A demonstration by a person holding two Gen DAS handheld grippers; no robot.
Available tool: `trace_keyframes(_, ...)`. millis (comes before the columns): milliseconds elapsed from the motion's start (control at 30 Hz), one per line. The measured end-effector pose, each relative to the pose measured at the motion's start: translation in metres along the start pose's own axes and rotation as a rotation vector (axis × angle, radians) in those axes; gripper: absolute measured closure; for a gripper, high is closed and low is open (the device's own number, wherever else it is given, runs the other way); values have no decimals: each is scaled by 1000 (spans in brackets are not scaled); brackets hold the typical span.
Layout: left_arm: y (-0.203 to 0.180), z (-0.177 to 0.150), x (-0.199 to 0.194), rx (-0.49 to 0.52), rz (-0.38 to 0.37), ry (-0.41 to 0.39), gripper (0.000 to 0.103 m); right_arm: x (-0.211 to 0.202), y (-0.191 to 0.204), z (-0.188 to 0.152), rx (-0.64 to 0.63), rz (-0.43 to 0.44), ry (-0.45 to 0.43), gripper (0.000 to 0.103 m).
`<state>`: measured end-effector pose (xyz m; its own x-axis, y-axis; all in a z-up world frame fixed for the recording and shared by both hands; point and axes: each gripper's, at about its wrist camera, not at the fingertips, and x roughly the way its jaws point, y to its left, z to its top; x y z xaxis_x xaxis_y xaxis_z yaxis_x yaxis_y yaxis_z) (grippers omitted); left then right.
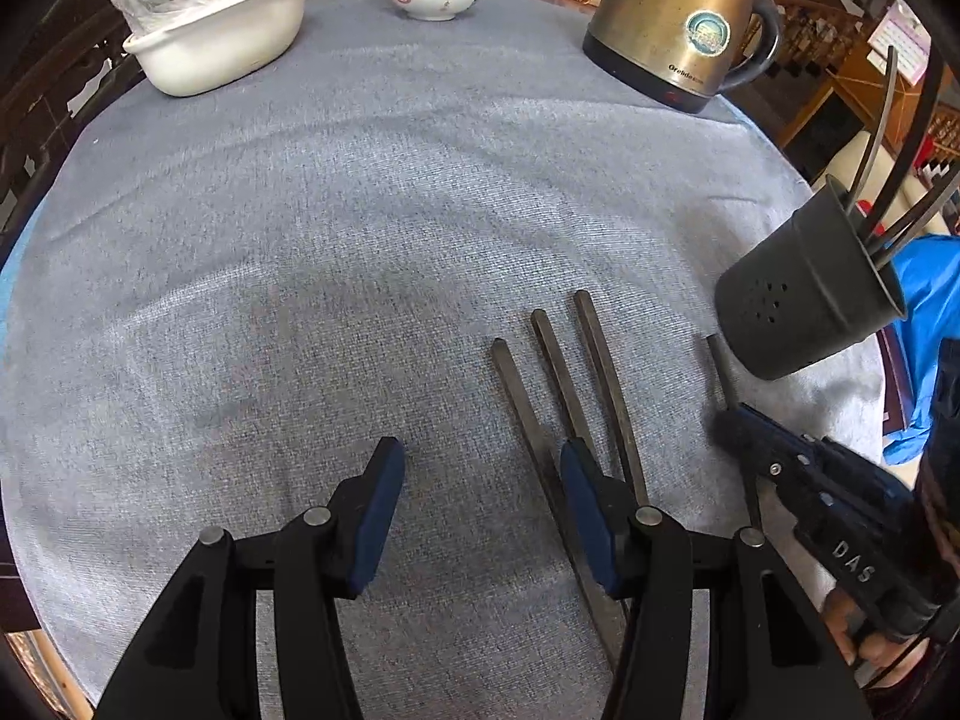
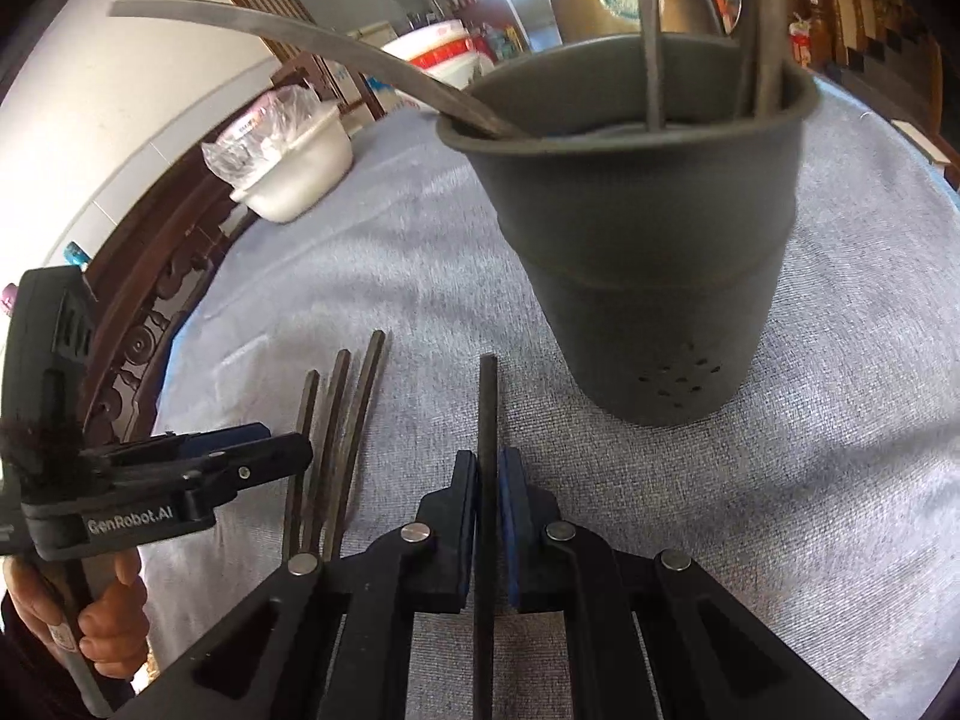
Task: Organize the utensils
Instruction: 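Lift the chopstick with the right tool and drop it into the cup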
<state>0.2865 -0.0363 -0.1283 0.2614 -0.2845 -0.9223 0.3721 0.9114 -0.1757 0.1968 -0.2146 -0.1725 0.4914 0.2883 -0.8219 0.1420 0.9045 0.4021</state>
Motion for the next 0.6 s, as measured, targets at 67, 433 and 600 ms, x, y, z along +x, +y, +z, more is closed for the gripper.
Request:
trace_keyframes(67,-4,1,1,10,14,8,48,3,5,6,-13,-17,28,90)
trace_keyframes(433,-1,14,6,12,19,7,47,22,39,18,-155,-216,21,92)
trace_keyframes(600,4,18,8,14,62,-27,86,15,41,17,-150,-180,-12,95)
